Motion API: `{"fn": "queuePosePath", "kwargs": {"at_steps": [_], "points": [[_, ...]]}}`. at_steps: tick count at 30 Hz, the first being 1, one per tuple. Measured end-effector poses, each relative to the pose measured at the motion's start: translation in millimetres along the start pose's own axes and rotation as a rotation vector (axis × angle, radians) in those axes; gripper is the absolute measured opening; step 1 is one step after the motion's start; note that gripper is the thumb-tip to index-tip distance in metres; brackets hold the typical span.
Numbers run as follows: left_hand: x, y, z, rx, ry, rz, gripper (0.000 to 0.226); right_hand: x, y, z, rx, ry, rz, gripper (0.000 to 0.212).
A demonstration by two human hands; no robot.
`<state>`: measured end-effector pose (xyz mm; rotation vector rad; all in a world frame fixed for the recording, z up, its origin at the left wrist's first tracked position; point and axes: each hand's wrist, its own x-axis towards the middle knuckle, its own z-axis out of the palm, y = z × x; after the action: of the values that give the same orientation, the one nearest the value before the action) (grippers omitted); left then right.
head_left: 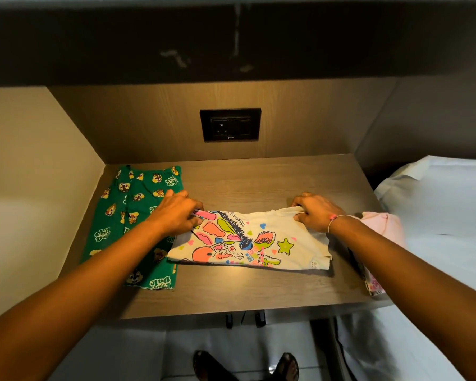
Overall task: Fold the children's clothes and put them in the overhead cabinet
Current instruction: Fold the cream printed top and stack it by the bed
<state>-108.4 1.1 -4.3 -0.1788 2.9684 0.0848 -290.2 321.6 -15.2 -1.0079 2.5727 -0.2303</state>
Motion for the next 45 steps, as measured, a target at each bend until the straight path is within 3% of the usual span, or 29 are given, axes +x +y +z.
{"fn": "queuePosePath", "kwargs": {"at_steps": [6,11,14,16,18,20,23,28,34,40,45], "points": [[-20.9,2.0,-11.7,-0.057,0.140,0.015,0.019,-26.0,-1.7,-6.1,0.071,0.156,-0.060,0.010],[-47.8,-4.0,-13.0,0.006,0.257,0.199,0.020,-57.3,-3.9,-9.9,-0.043,0.351,-0.235,0.021],[-59.1,-4.1,-4.9,0.074,0.171,0.271,0.025,-74.8,-7.6,-2.3,-0.155,0.341,-0.323,0.017],[-63.2,-4.1,3.2,0.123,0.061,0.273,0.031,-83.3,-9.5,4.9,-0.210,0.233,-0.327,0.013],[-64.6,-5.1,6.3,0.088,-0.031,0.214,0.038,-85.8,-7.5,7.5,-0.234,0.103,-0.285,0.020],[-62.6,-6.9,3.1,-0.051,0.010,0.132,0.042,-83.4,-7.4,0.6,-0.124,0.051,-0.185,0.025],[-52.9,-12.9,-3.2,-0.012,0.100,0.074,0.034,-67.3,-8.9,-10.2,0.080,0.150,-0.093,0.032],[-41.2,-5.6,0.6,0.136,-0.115,0.076,0.040,-52.6,-18.6,0.2,-0.123,0.023,-0.072,0.027],[-35.1,-4.3,-11.8,-0.056,-0.030,-0.032,0.012,-55.6,-14.7,5.3,0.027,-0.023,0.071,0.013],[31.8,29.1,-66.7,0.038,0.130,0.020,0.015,-81.6,-13.3,7.4,0.266,-0.076,0.229,0.009],[100.3,81.9,-71.7,0.079,0.109,0.046,0.025,-114.4,-25.4,34.4,0.446,0.018,0.328,0.017]]}}
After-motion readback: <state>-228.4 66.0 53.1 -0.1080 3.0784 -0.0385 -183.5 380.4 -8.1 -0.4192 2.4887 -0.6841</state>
